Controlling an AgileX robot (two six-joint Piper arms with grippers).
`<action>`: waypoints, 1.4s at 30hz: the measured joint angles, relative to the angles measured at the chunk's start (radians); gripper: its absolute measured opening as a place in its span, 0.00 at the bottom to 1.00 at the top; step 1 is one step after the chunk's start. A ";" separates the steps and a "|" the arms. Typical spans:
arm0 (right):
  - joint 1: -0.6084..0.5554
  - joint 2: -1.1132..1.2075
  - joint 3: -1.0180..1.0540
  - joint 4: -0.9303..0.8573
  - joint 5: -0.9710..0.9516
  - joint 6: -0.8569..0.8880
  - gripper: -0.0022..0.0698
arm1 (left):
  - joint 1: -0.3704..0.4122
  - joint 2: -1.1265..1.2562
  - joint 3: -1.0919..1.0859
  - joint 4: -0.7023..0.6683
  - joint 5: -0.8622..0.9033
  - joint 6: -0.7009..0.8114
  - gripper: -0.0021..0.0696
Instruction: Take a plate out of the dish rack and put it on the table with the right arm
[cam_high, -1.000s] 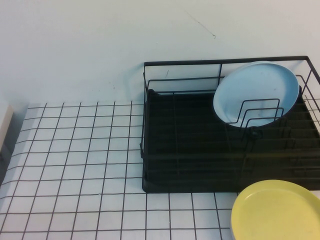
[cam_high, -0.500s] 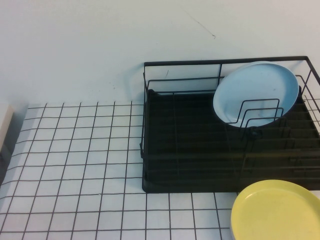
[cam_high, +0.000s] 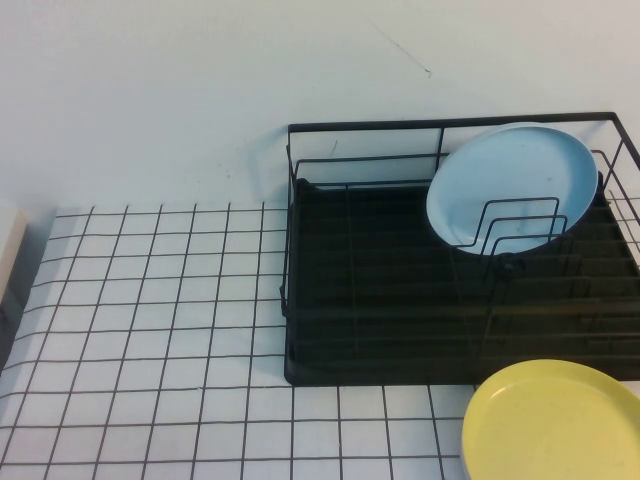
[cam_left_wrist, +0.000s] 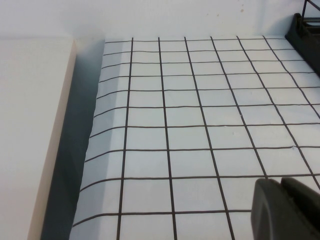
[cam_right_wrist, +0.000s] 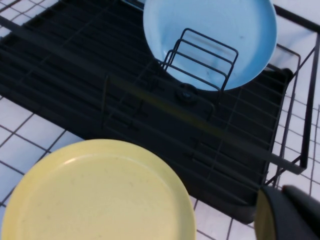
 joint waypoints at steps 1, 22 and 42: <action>0.000 0.000 0.000 0.003 0.005 0.000 0.03 | 0.000 0.000 0.000 0.000 0.000 0.000 0.02; 0.000 -0.002 0.012 0.012 -0.083 0.002 0.03 | 0.000 0.000 0.000 0.000 0.000 0.004 0.02; -0.018 -0.499 0.490 -0.606 -0.248 0.767 0.03 | 0.000 0.000 0.000 0.000 0.000 0.004 0.02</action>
